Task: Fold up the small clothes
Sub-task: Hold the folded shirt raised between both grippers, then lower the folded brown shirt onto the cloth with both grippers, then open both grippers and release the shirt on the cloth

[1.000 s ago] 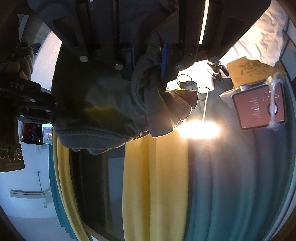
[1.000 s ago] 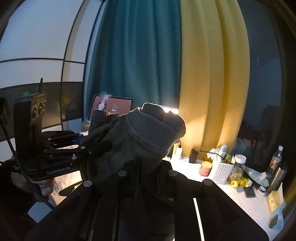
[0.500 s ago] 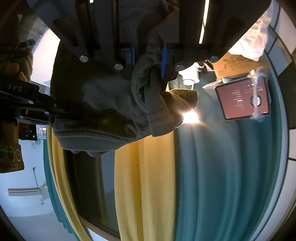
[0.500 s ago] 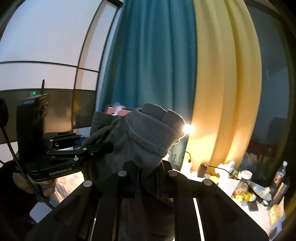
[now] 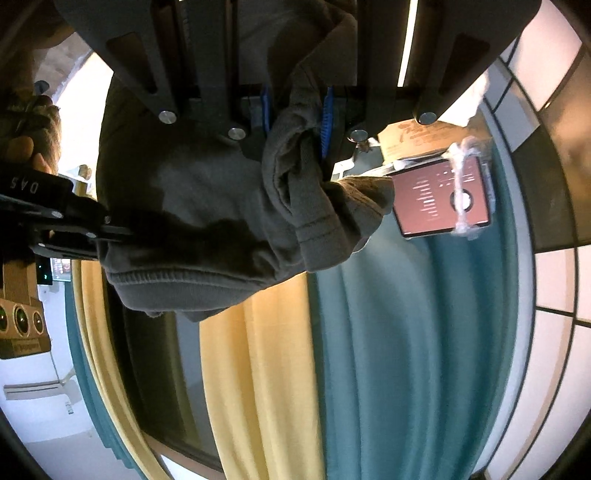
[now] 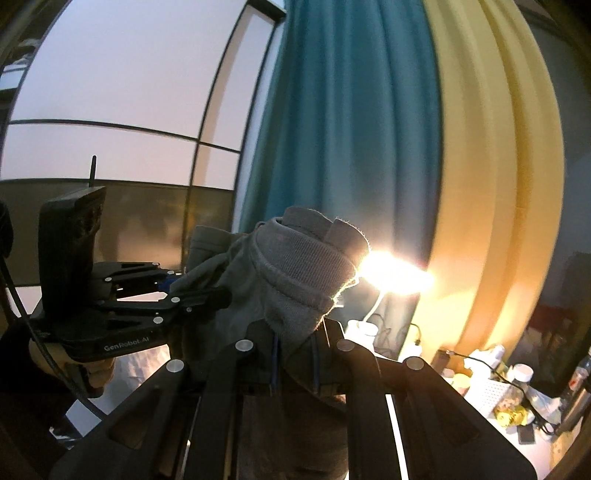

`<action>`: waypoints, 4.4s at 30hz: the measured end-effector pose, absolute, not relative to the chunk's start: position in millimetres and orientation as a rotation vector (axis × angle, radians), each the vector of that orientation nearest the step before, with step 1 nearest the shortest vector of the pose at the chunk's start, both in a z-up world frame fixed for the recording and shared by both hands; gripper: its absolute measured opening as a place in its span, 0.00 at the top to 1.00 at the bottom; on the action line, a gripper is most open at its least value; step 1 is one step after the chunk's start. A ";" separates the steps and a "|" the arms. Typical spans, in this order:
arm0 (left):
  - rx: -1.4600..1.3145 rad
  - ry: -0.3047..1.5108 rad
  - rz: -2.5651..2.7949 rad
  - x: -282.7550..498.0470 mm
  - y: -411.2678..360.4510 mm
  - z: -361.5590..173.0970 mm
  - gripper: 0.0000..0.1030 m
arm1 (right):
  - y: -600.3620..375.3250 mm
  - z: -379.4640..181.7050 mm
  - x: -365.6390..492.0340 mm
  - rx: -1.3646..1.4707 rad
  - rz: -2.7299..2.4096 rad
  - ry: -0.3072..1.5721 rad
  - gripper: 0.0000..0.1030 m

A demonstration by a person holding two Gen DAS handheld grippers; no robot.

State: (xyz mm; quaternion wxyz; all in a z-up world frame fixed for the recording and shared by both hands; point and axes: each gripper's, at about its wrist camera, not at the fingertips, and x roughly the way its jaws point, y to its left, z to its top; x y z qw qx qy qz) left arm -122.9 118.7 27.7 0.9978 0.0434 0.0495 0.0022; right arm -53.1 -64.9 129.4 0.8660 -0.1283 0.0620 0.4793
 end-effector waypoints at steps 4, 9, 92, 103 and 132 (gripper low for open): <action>0.098 0.111 0.031 -130.4 125.2 27.2 0.82 | -56.7 128.9 -57.9 -0.277 1.036 0.130 0.87; 0.105 0.121 0.067 -140.2 131.3 25.8 0.82 | -46.6 127.4 -63.7 -0.283 1.075 0.135 0.86; -0.035 0.706 -0.024 108.2 207.7 -109.7 0.82 | 53.0 -70.9 187.0 -0.158 0.982 0.758 0.86; -0.084 0.802 -0.034 130.3 221.2 -134.4 0.82 | 64.4 -107.4 212.1 -0.166 0.963 0.871 0.86; -0.183 0.870 0.062 174.9 257.4 -149.3 0.72 | 71.5 -134.1 273.7 -0.109 0.896 0.983 0.61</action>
